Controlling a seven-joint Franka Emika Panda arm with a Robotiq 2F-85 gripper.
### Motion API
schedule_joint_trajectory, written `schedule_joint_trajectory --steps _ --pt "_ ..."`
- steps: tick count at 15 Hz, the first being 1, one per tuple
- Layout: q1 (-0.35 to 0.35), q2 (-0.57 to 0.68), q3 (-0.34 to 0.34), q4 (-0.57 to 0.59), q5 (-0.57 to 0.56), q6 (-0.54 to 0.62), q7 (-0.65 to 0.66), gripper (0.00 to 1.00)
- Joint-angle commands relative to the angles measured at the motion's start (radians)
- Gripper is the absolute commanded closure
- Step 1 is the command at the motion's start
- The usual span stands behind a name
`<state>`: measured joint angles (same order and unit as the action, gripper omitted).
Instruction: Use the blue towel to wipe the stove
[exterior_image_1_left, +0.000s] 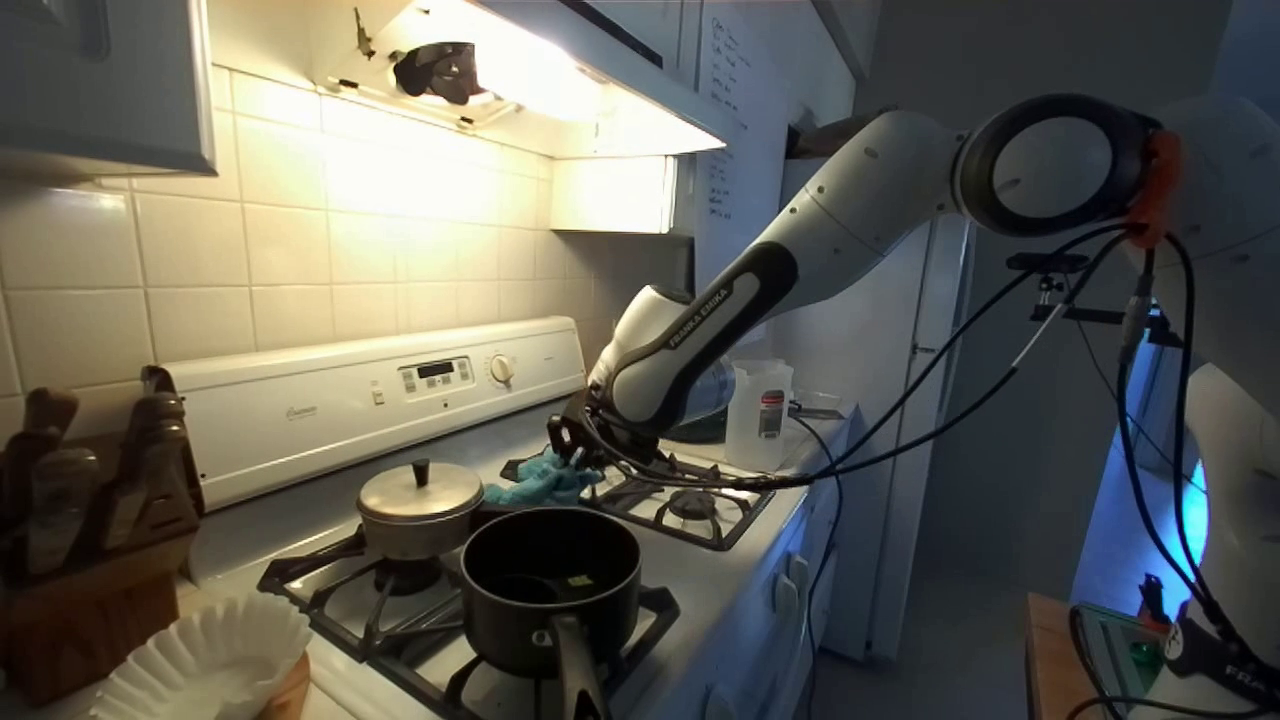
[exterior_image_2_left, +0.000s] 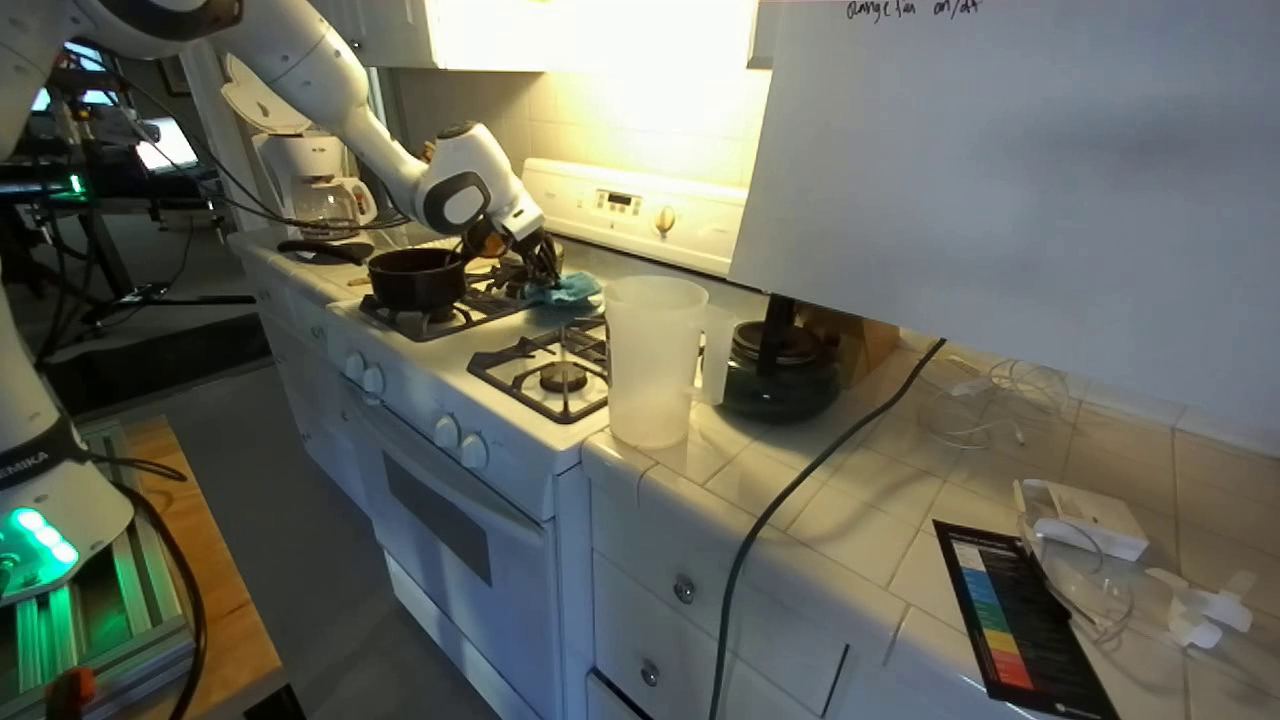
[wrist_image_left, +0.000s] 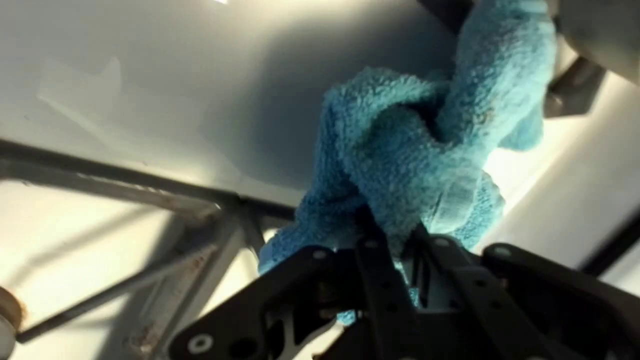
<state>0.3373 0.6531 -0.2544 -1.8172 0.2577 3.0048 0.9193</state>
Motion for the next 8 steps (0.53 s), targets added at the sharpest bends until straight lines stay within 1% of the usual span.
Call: schedule_joint_trajectory --steps 1,2,3,4,5,6,7,8 --pt "0.007 -0.061 -0.028 0.010 0.026 0.111 0.049 0.97" --pt "-0.011 -0.068 -0.014 0.026 0.037 0.149 0.049 0.97" --pt "-0.056 -0.074 0.032 0.052 0.042 0.171 0.021 0.97" --pt "-0.097 -0.084 0.070 0.072 0.013 0.162 -0.042 0.97" --pt "-0.155 -0.099 0.133 0.093 -0.029 0.116 -0.137 0.97" --pt "-0.182 -0.098 0.160 0.113 -0.038 0.103 -0.194 0.97" --pt "-0.237 -0.105 0.223 0.118 -0.052 0.081 -0.255 0.97" --pt "-0.258 -0.107 0.244 0.127 -0.058 0.058 -0.314 0.97"
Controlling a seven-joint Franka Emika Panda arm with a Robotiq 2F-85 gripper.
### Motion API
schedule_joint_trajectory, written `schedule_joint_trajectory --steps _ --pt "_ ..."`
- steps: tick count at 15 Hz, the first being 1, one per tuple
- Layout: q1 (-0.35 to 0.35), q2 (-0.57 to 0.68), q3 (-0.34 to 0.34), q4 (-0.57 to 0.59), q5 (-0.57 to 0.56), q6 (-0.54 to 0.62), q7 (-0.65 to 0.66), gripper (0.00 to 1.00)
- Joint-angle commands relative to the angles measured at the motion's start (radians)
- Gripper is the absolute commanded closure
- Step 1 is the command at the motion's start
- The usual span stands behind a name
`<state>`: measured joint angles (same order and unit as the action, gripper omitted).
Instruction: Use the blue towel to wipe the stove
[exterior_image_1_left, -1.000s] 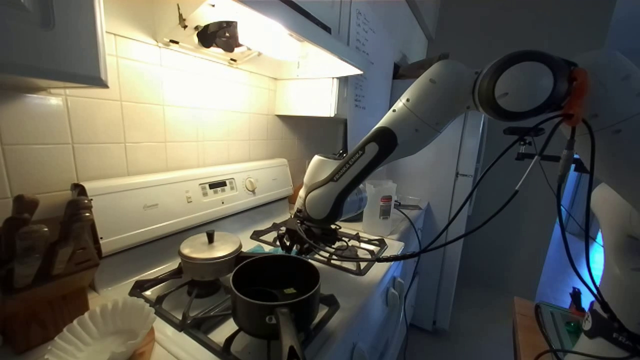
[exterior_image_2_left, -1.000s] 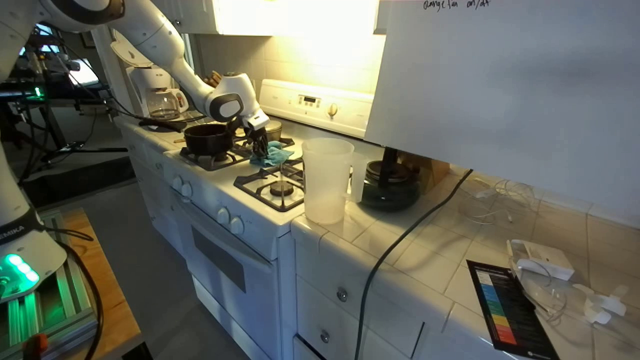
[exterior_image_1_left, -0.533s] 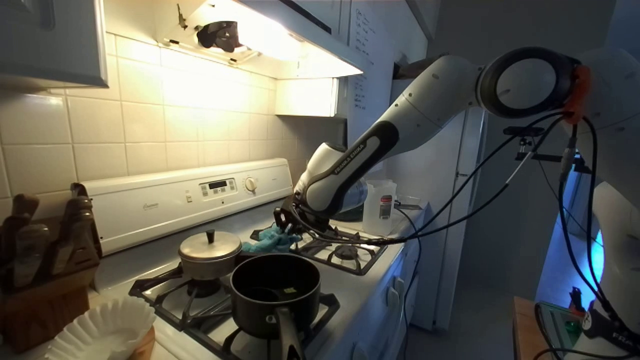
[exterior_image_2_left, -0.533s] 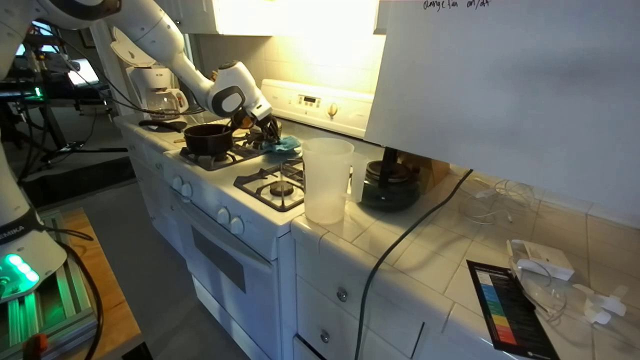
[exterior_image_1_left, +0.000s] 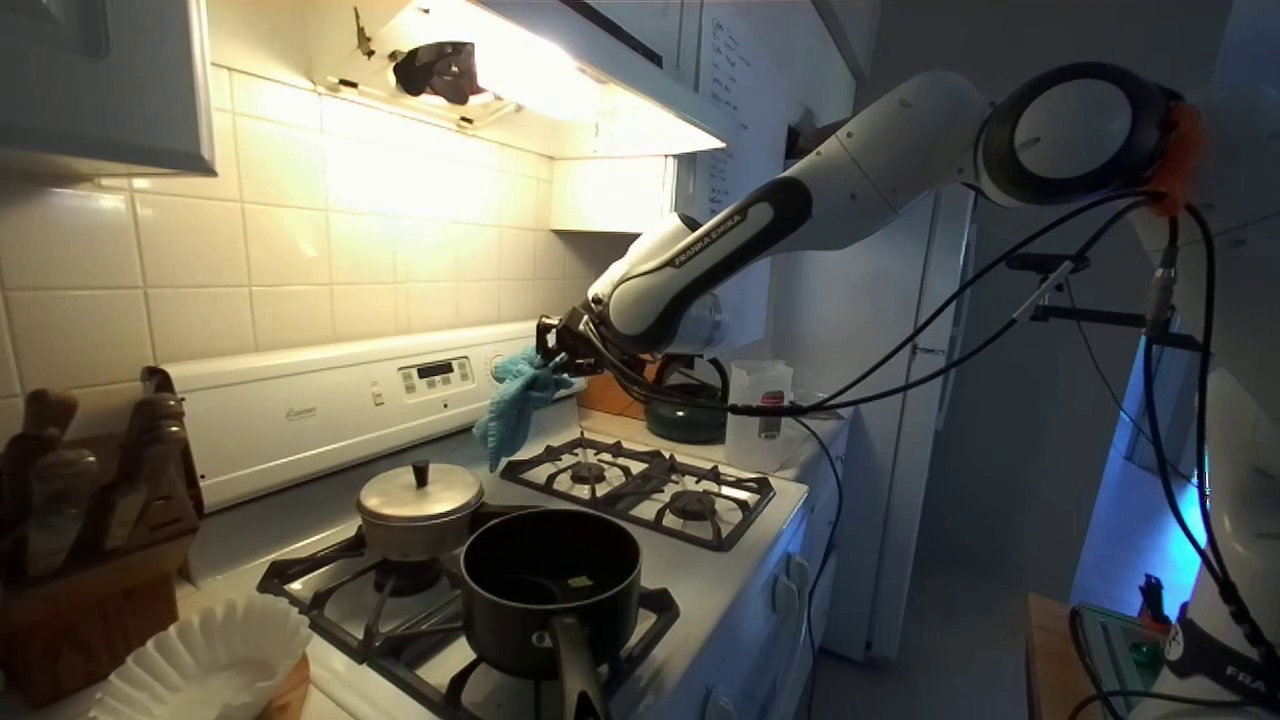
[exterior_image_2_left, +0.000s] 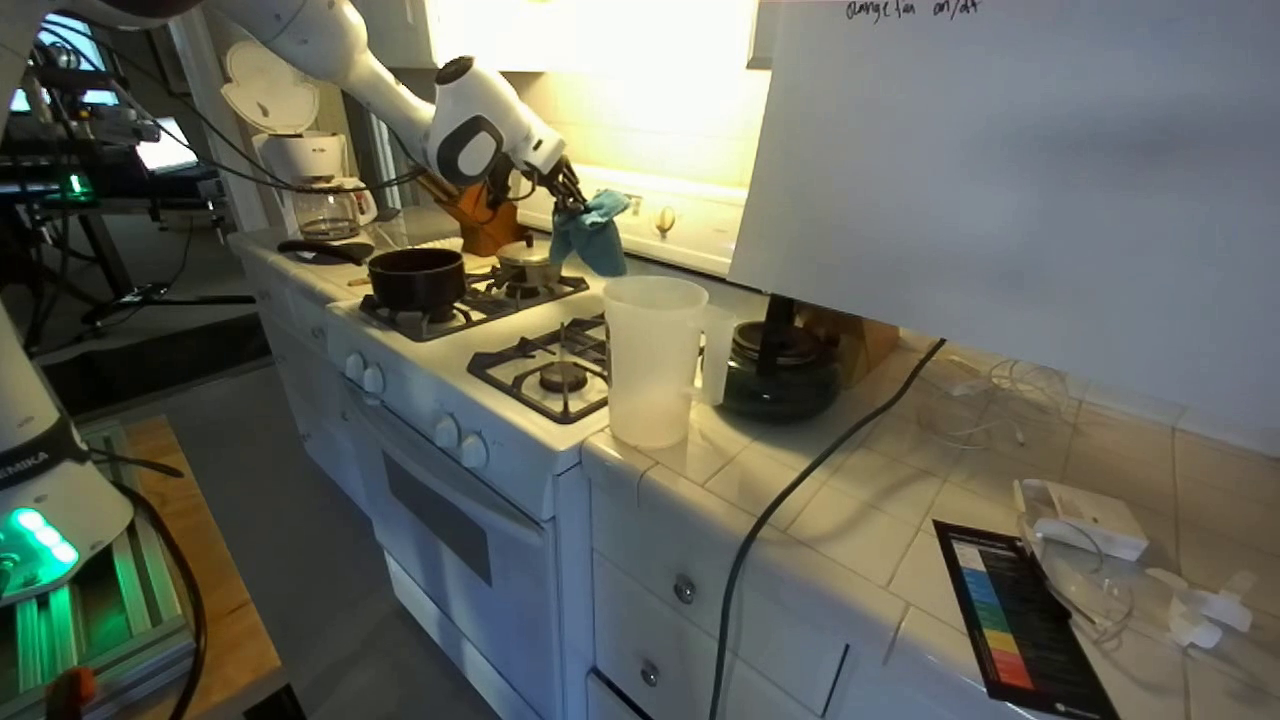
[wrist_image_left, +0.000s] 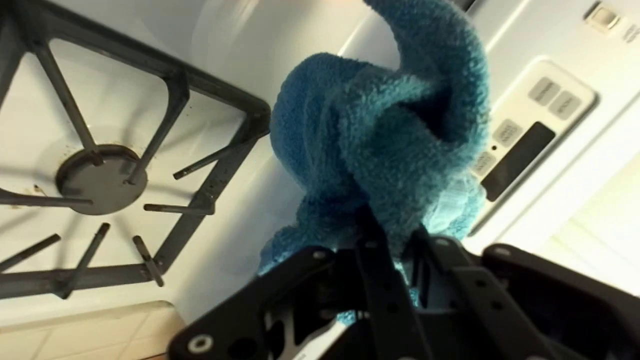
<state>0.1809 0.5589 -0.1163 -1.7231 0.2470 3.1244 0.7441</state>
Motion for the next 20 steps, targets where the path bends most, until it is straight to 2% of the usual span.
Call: schedule_joint_trajectory --steps 1,2,6,7,10,12,14,15,16,18,19,20 --pt "-0.039 -0.003 0.042 0.012 -0.008 -0.018 -0.060 0.97" --pt "-0.056 -0.004 0.057 0.018 -0.008 -0.024 -0.078 0.87" --pt "-0.049 0.003 0.051 0.017 -0.008 -0.024 -0.076 0.87" --pt "-0.048 0.003 0.051 0.017 -0.008 -0.024 -0.076 0.97" --pt "-0.113 0.073 0.137 0.117 0.039 0.022 -0.172 0.97" --pt "-0.179 0.116 0.219 0.182 -0.002 0.064 -0.203 0.97" --pt "-0.217 0.156 0.272 0.250 -0.012 0.071 -0.229 0.97" --pt "-0.220 0.177 0.276 0.280 -0.020 0.063 -0.240 0.97" --pt "-0.207 0.191 0.266 0.306 0.040 0.051 -0.293 0.97" --pt "-0.197 0.208 0.241 0.316 0.055 0.050 -0.299 0.97" --pt "-0.172 0.215 0.187 0.312 0.065 0.067 -0.282 0.97" --pt "-0.161 0.229 0.154 0.321 0.027 0.074 -0.228 0.97"
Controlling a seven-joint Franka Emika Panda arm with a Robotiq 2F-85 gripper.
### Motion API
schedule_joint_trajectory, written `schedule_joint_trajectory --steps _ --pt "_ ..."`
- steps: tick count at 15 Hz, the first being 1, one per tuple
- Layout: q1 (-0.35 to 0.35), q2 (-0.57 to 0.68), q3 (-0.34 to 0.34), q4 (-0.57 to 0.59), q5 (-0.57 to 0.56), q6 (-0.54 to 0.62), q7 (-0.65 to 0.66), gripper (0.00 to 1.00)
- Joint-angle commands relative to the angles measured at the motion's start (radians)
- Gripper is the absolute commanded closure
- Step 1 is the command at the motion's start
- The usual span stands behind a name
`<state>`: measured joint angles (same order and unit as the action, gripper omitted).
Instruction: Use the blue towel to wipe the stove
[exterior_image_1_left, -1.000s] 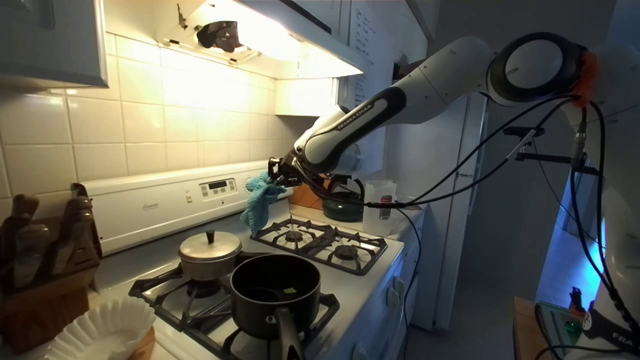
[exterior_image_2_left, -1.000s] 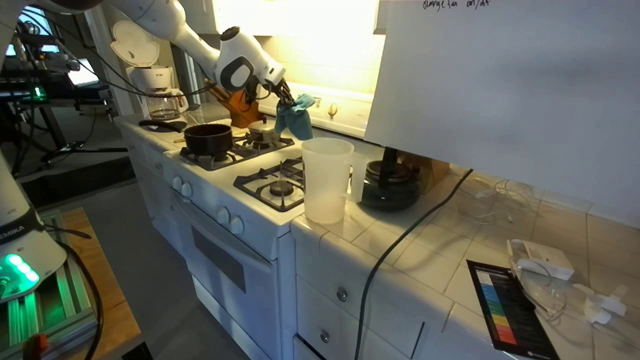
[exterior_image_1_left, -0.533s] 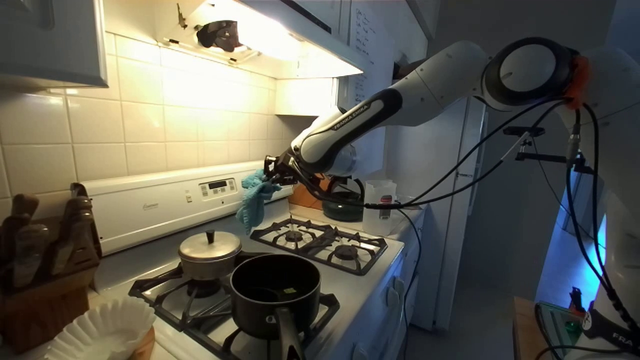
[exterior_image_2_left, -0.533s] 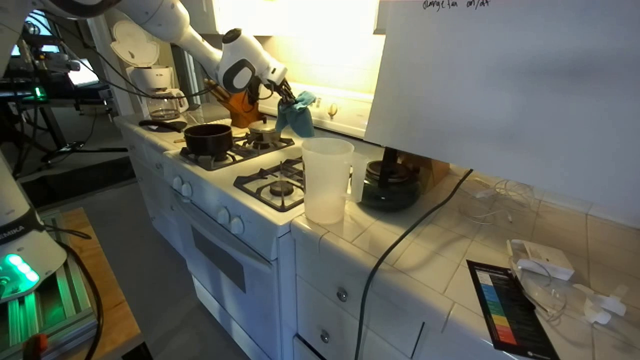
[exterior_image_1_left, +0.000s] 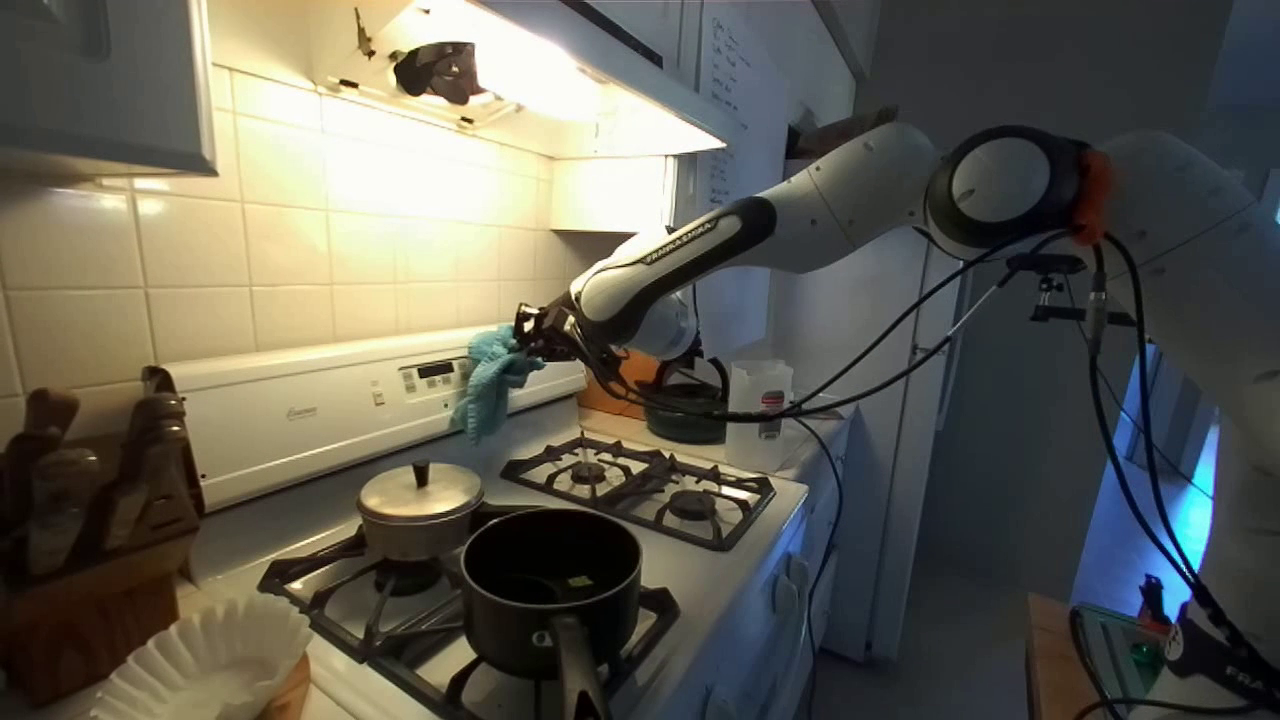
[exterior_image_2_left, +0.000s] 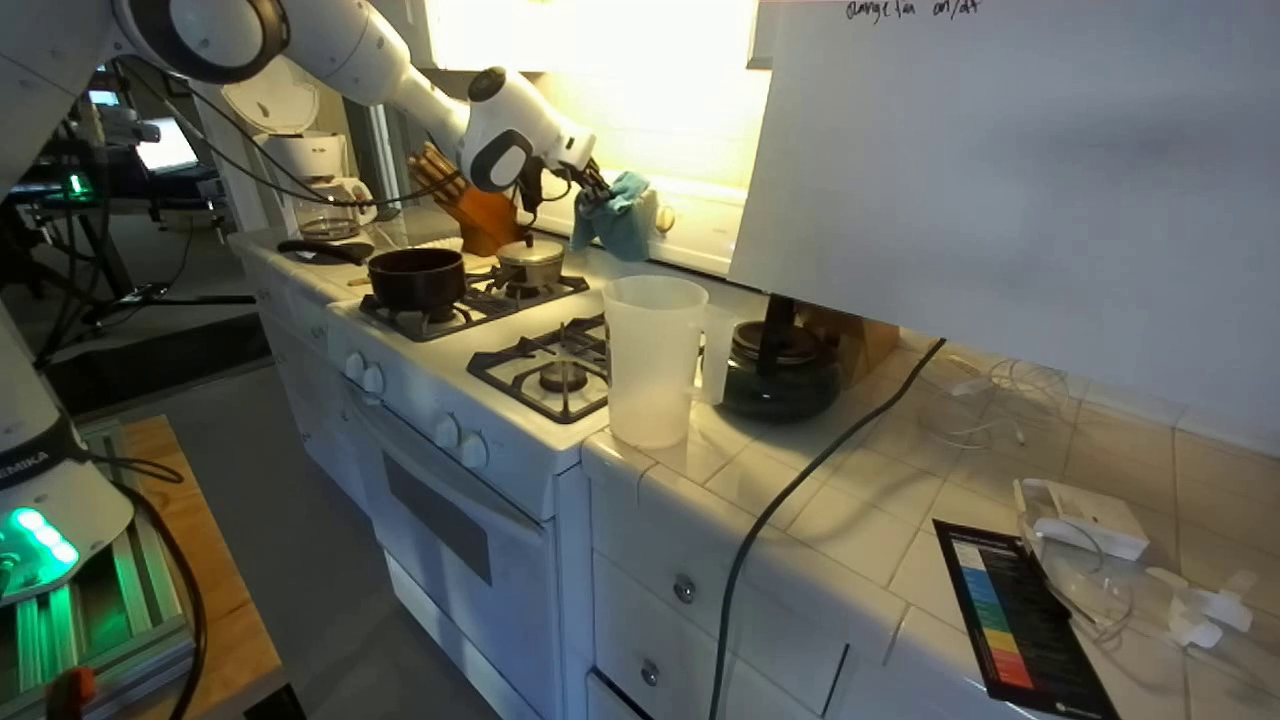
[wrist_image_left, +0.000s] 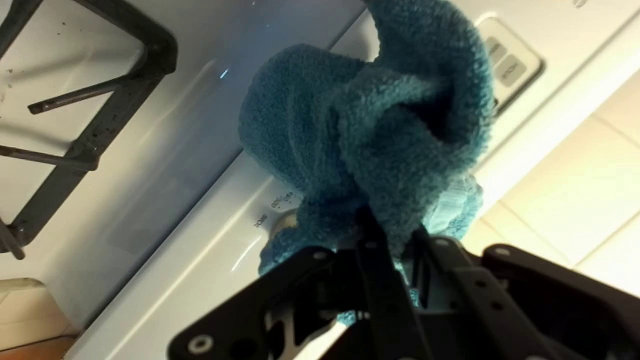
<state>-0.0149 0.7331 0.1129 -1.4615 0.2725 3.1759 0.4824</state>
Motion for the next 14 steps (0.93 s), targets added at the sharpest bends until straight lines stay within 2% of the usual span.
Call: schedule_joint_trajectory --steps 1,9,14 --pt "0.041 0.075 -0.098 0.077 0.006 0.030 0.040 0.97" --pt "0.097 0.278 -0.215 0.368 0.024 0.040 0.154 0.97" --pt "0.141 0.390 -0.314 0.563 0.028 0.033 0.267 0.97"
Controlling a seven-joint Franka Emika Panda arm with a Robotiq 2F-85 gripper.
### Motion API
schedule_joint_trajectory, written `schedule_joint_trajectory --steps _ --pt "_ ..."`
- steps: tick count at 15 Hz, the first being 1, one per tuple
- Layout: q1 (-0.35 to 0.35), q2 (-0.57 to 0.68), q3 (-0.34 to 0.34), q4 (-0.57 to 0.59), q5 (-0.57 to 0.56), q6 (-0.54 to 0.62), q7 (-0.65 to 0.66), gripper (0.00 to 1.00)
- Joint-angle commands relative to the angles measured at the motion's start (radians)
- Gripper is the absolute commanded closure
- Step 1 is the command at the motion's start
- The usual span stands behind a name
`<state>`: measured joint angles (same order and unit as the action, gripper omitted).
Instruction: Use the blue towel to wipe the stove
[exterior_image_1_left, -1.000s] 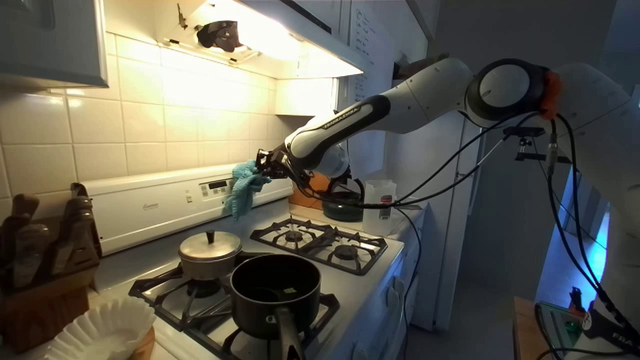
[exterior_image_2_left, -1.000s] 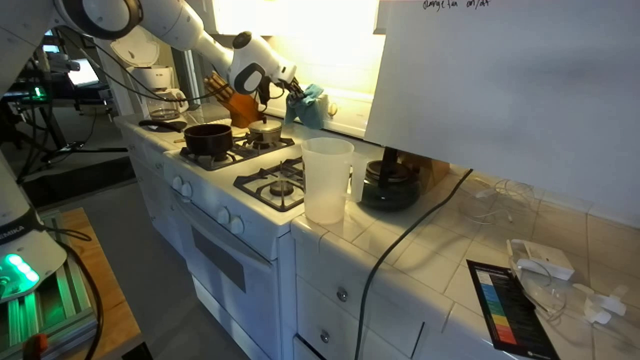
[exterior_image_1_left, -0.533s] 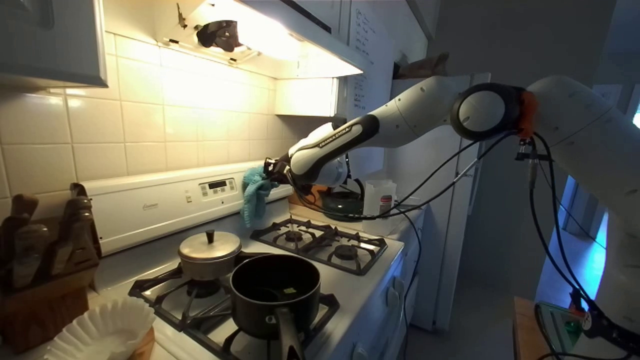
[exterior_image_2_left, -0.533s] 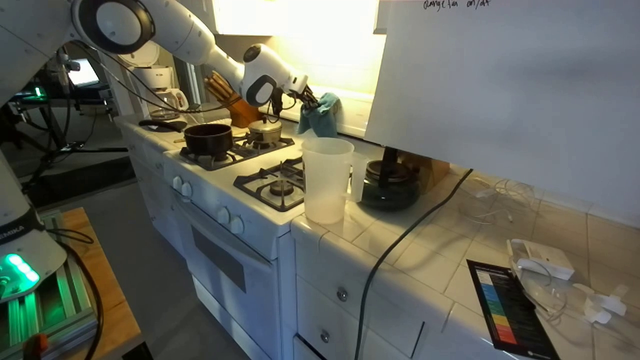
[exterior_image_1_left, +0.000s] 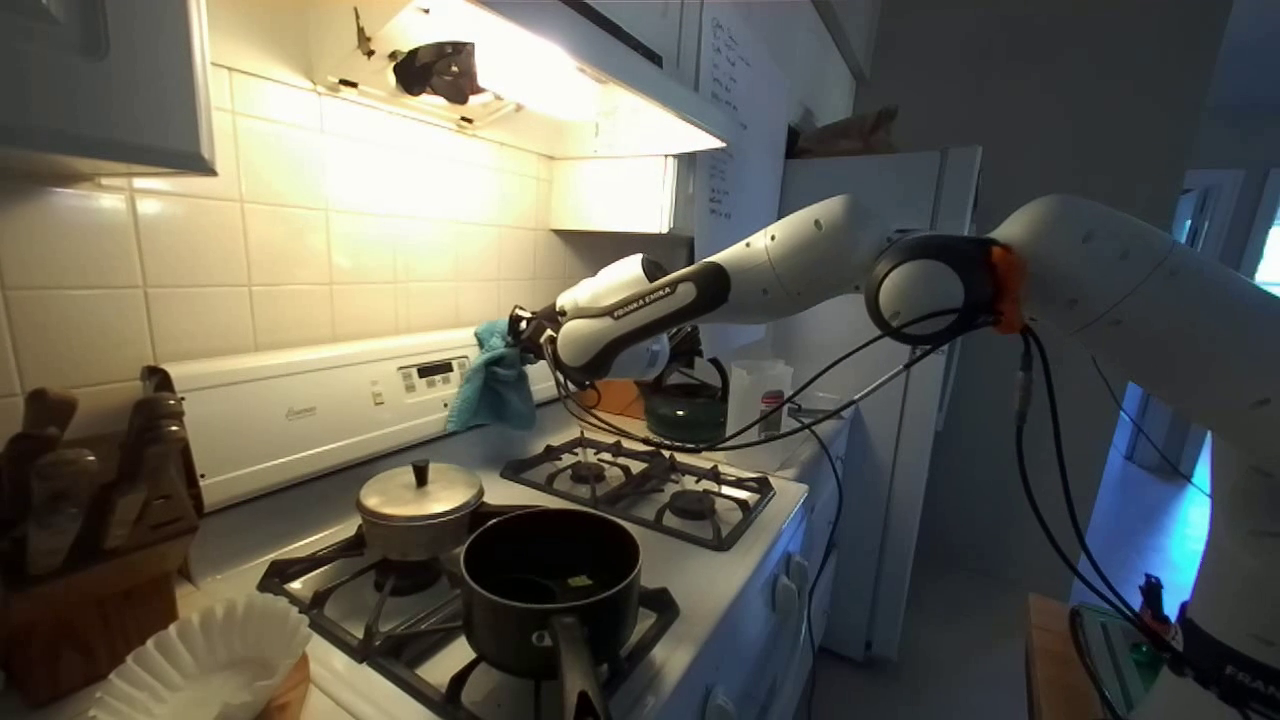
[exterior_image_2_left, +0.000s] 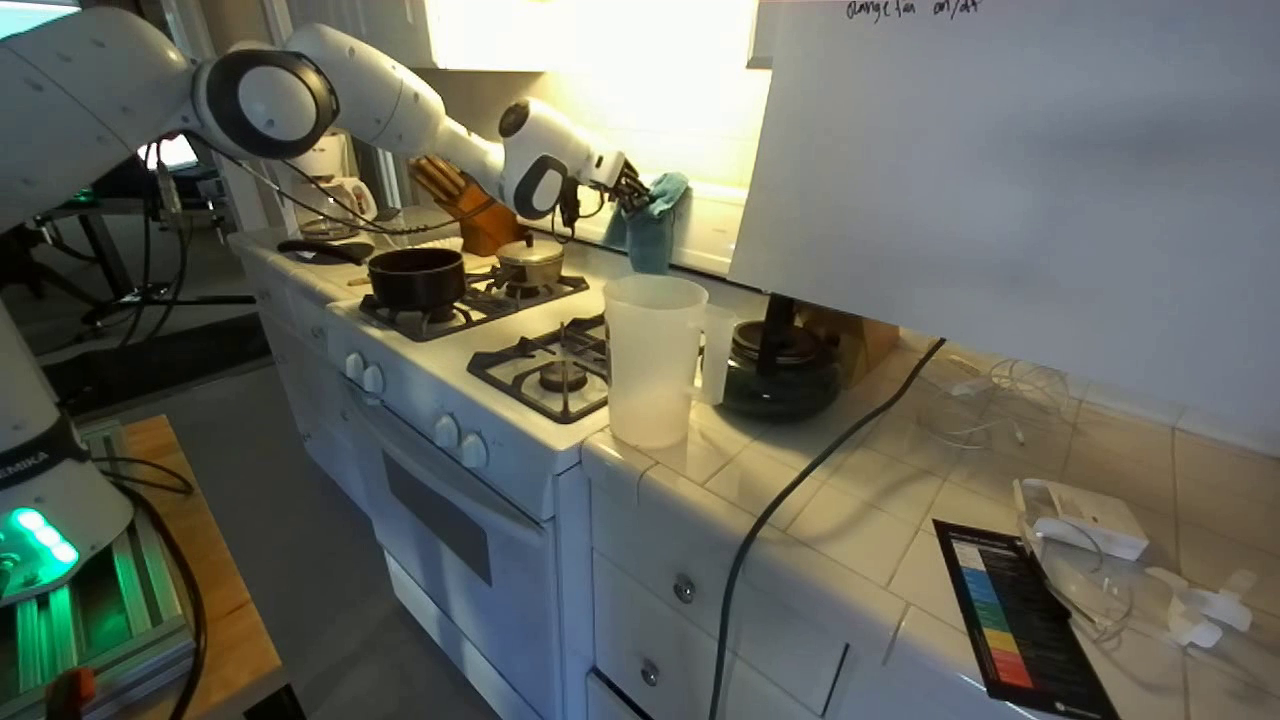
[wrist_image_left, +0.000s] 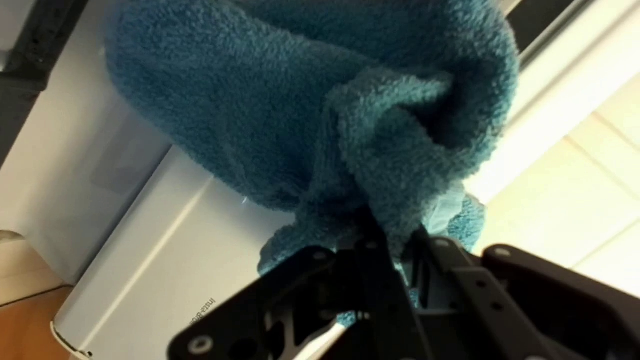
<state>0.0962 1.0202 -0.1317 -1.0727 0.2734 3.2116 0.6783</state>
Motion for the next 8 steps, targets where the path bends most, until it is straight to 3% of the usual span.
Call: schedule_joint_trajectory --steps 1,8 --pt "0.056 0.110 -0.141 0.184 0.044 0.010 0.121 0.97" --pt "0.182 0.165 -0.660 0.101 0.178 -0.015 0.434 0.97"
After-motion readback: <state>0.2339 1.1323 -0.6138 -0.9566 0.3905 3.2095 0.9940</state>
